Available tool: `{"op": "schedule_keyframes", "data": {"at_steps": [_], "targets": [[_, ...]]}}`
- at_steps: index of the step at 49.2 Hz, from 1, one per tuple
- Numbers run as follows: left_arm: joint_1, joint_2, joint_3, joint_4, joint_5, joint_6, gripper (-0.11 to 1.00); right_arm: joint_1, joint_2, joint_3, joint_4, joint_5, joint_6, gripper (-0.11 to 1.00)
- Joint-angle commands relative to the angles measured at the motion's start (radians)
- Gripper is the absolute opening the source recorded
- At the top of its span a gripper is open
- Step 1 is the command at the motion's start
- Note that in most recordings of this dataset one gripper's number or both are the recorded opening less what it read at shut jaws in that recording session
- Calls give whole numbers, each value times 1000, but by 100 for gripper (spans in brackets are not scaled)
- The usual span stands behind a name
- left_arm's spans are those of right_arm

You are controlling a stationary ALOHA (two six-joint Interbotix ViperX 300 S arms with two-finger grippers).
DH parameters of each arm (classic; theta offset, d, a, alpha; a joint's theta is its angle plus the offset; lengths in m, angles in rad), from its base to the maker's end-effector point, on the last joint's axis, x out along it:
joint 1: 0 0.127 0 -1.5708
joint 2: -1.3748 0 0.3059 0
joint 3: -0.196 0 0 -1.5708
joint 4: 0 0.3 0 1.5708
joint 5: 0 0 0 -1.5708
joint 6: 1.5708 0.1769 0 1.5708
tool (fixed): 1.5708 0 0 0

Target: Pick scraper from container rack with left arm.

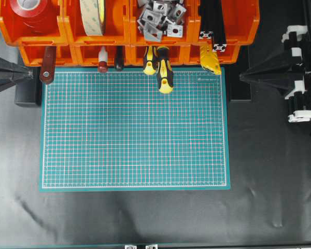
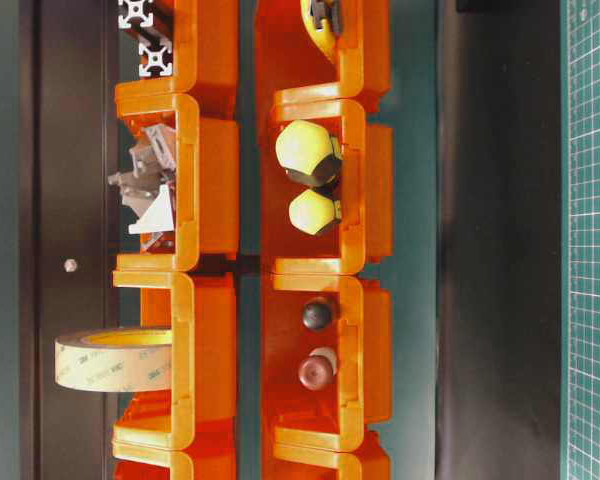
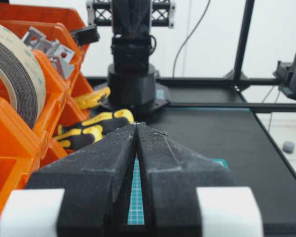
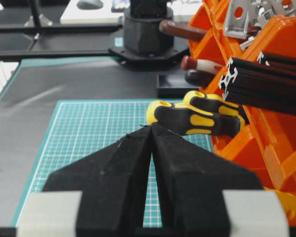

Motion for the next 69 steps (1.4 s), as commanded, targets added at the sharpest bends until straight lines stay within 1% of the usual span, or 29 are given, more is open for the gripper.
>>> {"op": "schedule_keyframes", "data": {"at_steps": [1,4,6,7,11,18,21,26,29,32,35,38,41,43,46,49,50,54,57,59,64,67,69], "targets": [[-17,25,-58,46,63,-8,6,-3,17,-37,3,-18,6,2],[-26,25,-110,46,175,-3,6,-3,17,-38,17,-29,12,2],[-34,25,-143,48,250,9,0,-3,18,-38,26,-40,21,0],[-38,23,-160,48,287,12,0,-5,18,-38,32,-44,26,0],[-54,21,-225,52,454,32,0,-5,20,-40,43,-55,44,0],[-63,44,-347,54,772,110,0,-3,25,-40,44,-58,71,0],[-75,58,-399,54,864,141,0,-3,26,-41,46,-58,78,0],[-98,97,-472,69,969,173,0,-3,32,-48,48,-58,104,0],[-110,126,-523,87,1055,183,0,-5,35,-48,51,-58,130,0],[-126,164,-565,120,1157,187,0,-5,43,-49,55,-54,158,0],[-152,199,-592,169,1233,187,0,-3,49,-49,55,-48,187,0],[-207,233,-614,282,1276,169,0,-3,55,-49,55,-40,212,0],[-267,256,-626,416,1312,127,0,-3,60,-49,55,-32,230,0],[-301,268,-637,506,1348,77,0,-5,60,-49,55,-25,238,0],[-347,287,-644,638,1433,-25,0,-3,61,-49,55,-14,245,0],[-411,299,-643,742,1523,-129,0,-5,61,-52,55,-5,247,0],[-436,302,-641,767,1549,-161,0,-5,61,-54,55,-3,247,0],[-540,318,-627,838,1628,-282,0,-5,61,-54,55,-2,247,0],[-614,339,-614,865,1652,-359,0,-3,61,-54,55,-2,247,0],[-647,359,-607,879,1663,-411,0,-5,60,-54,55,-2,247,0],[-687,437,-609,919,1694,-517,0,-3,61,-54,55,0,249,0],[-692,489,-611,951,1732,-549,0,-5,61,-55,55,0,252,0],[-693,514,-609,966,1750,-549,0,-5,60,-55,55,-2,256,0]]}}
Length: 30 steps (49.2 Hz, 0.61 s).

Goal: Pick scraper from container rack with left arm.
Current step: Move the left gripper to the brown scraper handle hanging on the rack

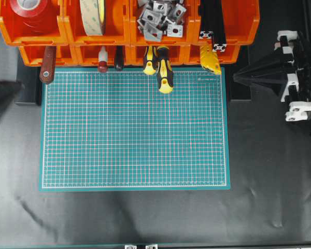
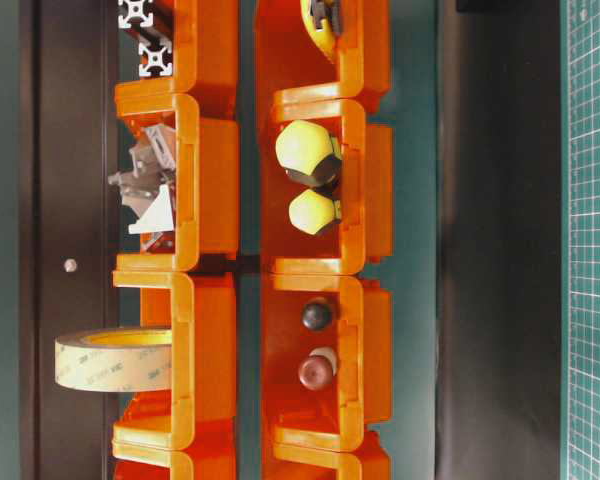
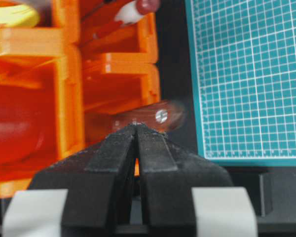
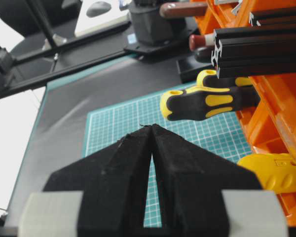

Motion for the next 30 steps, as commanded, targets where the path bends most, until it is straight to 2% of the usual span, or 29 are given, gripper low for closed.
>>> {"op": "schedule_keyframes", "data": {"at_steps": [1,9,24,26,30], "targets": [[-8,60,-11,55,54,-23,0,-2,5,-37,2,-2,6,0],[-6,120,-3,58,64,-32,0,0,6,-37,2,-2,14,0],[6,107,26,55,-12,-40,2,0,6,-37,3,-2,14,0],[11,106,32,55,-12,-40,6,0,6,-35,3,-2,14,0],[26,106,48,55,-26,-41,26,6,9,-35,3,-2,14,0]]}}
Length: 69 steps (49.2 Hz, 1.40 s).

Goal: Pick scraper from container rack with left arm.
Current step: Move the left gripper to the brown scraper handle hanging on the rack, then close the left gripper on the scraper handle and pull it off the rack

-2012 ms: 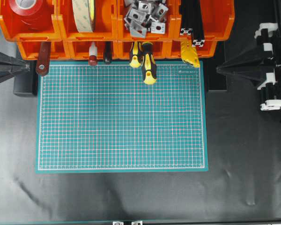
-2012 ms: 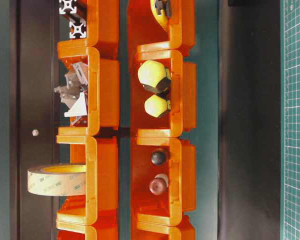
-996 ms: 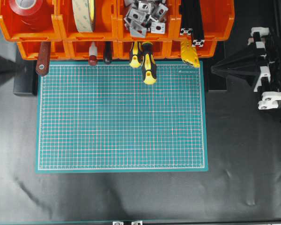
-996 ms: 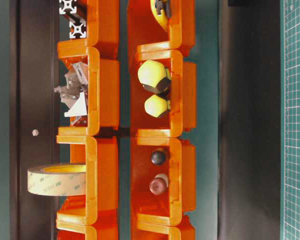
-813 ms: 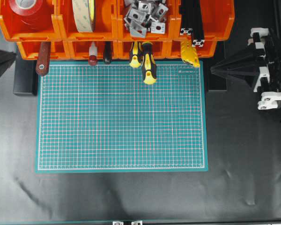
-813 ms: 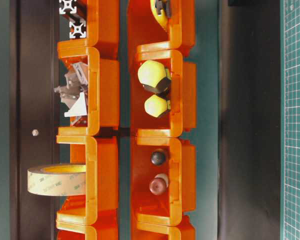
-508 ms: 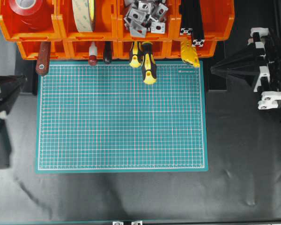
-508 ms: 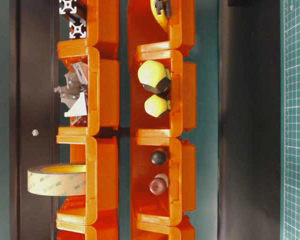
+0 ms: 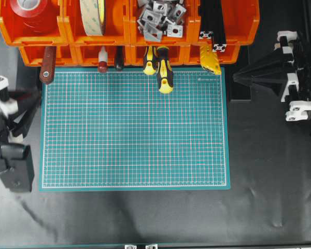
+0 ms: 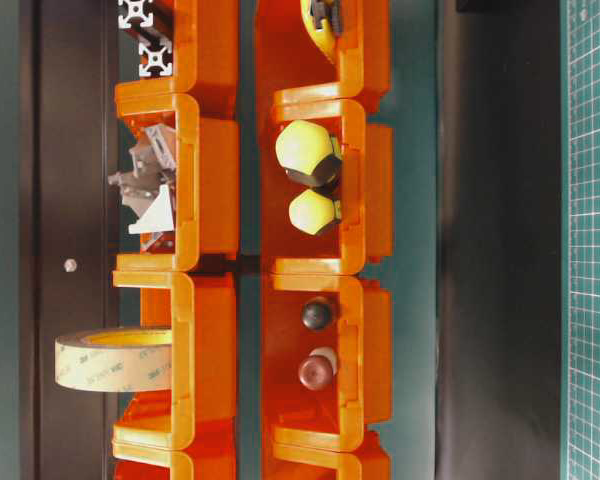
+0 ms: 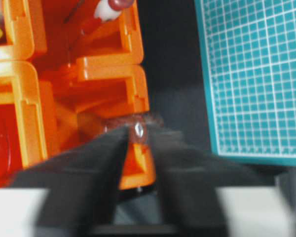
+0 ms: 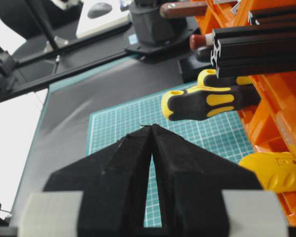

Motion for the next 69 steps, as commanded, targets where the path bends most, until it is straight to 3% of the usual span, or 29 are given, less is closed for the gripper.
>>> {"op": "schedule_keyframes", "data": {"at_steps": [1,9,12,15,25,36,47,52,59,69], "targets": [[20,-14,6,8,-15,-5,32,6,11,-34,2,-2,2,0],[97,-9,49,3,-64,-41,79,14,21,-34,2,-2,2,0],[124,-9,60,3,-98,-49,89,14,26,-34,2,-2,2,0],[150,-9,74,3,-135,-49,91,12,29,-34,3,-3,2,0],[207,8,120,2,-232,-51,91,14,44,-32,14,-6,2,0],[264,37,141,3,-227,-51,91,21,66,-29,18,-14,2,0],[268,43,130,0,-229,-48,89,52,117,-26,18,-52,2,0],[265,46,126,0,-229,-44,75,55,141,-26,23,-71,2,0],[242,48,100,-3,-219,-43,38,55,152,-28,23,-89,2,0],[170,57,2,-3,-117,-38,36,55,126,-26,23,-86,0,0]]}}
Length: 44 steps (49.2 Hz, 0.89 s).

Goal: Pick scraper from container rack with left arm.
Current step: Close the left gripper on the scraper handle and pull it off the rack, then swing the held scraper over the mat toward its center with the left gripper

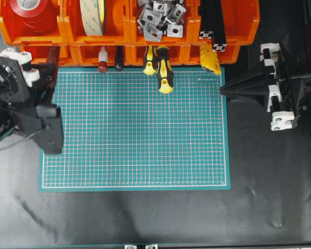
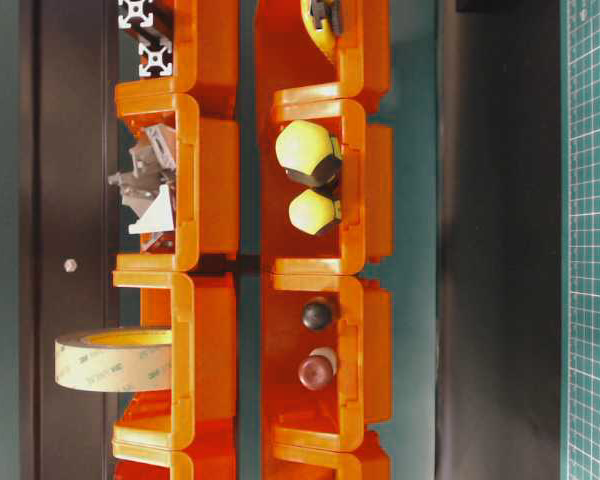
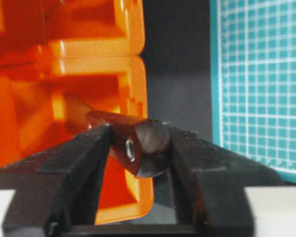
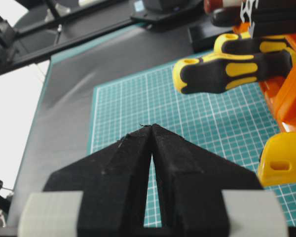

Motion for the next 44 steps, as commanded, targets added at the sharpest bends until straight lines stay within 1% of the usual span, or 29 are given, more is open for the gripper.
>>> {"op": "schedule_keyframes", "data": {"at_steps": [1,15,22,25,27,30,33,39,44], "targets": [[-49,2,-75,3,67,-2,35,2,-8,-28,3,-11,-2,0],[-198,9,-232,3,316,2,20,3,-20,-26,3,12,-2,0],[-281,25,-336,3,443,5,20,-3,-43,-21,3,18,-3,0],[-321,31,-370,5,466,14,20,-5,-60,-20,3,31,-3,0],[-357,34,-393,5,463,31,20,-5,-74,-21,3,40,-3,0],[-413,38,-426,6,453,74,20,-5,-92,-23,3,60,-3,0],[-448,54,-463,6,425,97,20,-5,-112,-26,3,81,-3,0],[-463,123,-543,8,347,124,20,-3,-149,-26,3,143,-3,0],[-445,178,-589,15,242,137,20,-3,-175,-32,3,183,-3,0]]}}
